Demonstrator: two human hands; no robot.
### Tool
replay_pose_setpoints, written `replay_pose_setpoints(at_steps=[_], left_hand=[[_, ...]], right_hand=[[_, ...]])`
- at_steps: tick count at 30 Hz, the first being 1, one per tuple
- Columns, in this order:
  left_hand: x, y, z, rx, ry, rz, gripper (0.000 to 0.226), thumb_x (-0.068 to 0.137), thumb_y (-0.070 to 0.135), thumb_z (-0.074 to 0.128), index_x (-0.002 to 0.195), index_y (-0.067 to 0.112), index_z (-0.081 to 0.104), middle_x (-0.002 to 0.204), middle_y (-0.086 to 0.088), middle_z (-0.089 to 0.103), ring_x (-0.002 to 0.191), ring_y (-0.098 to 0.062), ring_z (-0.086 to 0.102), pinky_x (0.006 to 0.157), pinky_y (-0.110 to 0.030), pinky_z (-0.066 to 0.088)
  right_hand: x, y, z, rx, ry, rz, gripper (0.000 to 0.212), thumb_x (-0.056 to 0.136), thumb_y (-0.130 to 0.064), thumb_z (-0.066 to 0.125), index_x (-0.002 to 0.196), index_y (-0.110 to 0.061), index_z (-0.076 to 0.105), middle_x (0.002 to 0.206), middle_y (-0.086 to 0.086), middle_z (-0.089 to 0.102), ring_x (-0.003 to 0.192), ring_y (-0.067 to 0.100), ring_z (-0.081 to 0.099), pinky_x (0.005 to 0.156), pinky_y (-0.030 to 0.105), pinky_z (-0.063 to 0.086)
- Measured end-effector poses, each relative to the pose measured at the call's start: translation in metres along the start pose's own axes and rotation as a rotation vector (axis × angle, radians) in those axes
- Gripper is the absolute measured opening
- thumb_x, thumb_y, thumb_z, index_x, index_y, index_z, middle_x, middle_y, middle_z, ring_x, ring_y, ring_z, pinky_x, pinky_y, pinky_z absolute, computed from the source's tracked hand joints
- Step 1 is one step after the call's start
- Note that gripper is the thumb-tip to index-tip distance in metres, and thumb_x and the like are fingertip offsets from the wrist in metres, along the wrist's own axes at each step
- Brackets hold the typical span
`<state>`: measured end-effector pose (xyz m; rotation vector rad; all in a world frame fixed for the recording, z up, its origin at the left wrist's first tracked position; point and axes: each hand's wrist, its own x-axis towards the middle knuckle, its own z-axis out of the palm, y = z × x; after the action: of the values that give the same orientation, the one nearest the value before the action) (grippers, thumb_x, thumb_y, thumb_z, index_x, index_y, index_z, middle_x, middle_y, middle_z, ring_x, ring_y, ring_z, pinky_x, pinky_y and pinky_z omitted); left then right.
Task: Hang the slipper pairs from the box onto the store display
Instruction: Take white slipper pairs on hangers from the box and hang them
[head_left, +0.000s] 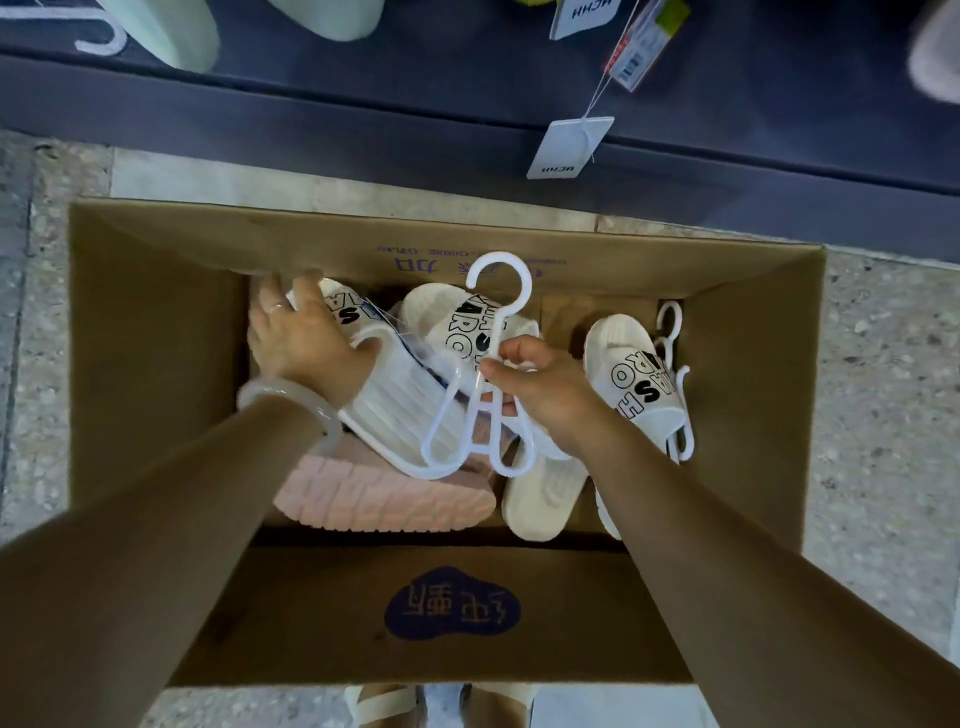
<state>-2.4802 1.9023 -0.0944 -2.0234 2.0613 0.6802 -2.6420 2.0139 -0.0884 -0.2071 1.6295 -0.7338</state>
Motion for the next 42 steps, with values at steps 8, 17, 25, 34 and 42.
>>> replay_pose_setpoints(at_steps=[8,17,25,34,42], left_hand=[[0.014,-0.008,-0.003,-0.194,-0.472,0.033,0.113,0.046,0.030,0.078,0.143,0.024,0.020,0.131,-0.010,0.043,0.124,-0.031,0.042,0.100,-0.046,0.043],[-0.043,0.034,-0.030,-0.385,-0.793,0.223,0.103,0.070,-0.002,0.076,0.147,0.026,0.013,0.119,-0.004,0.050,0.103,-0.016,0.052,0.078,-0.013,0.045],[-0.063,0.065,-0.084,-0.327,-0.538,0.217,0.078,0.079,0.017,0.068,0.144,0.029,0.026,0.098,0.003,0.057,0.096,-0.016,0.055,0.072,-0.019,0.040],[-0.092,0.066,-0.159,-0.416,-0.565,0.076,0.037,0.087,0.056,0.048,0.108,0.028,0.060,0.096,0.000,0.068,0.087,-0.018,0.065,0.083,-0.034,0.053],[-0.121,0.085,-0.271,-0.347,-0.436,0.269,0.032,0.083,0.058,0.053,0.088,0.028,0.063,0.092,0.001,0.069,0.089,-0.020,0.064,0.082,-0.033,0.049]], right_hand=[[0.004,0.008,0.006,0.223,-0.050,0.034,0.010,0.087,-0.013,0.063,0.078,-0.015,0.062,0.077,0.004,0.066,0.075,0.018,0.067,0.069,0.028,0.055],[-0.049,-0.013,-0.016,0.253,-0.272,0.053,0.010,0.089,-0.011,0.056,0.081,-0.013,0.062,0.072,0.001,0.066,0.073,0.021,0.065,0.082,0.041,0.050],[-0.094,-0.052,-0.023,0.362,-0.284,0.019,0.005,0.087,-0.009,0.055,0.090,-0.007,0.058,0.092,0.012,0.059,0.083,0.024,0.061,0.083,0.036,0.052],[-0.166,-0.080,-0.012,0.486,-0.367,0.005,0.063,0.040,-0.035,0.092,0.087,-0.006,0.063,0.087,0.010,0.065,0.083,0.024,0.063,0.078,0.034,0.056],[-0.263,-0.162,-0.026,0.133,-0.250,-0.158,0.012,0.068,-0.012,0.074,0.078,-0.012,0.066,0.074,0.002,0.069,0.063,0.015,0.066,0.067,0.027,0.055]])
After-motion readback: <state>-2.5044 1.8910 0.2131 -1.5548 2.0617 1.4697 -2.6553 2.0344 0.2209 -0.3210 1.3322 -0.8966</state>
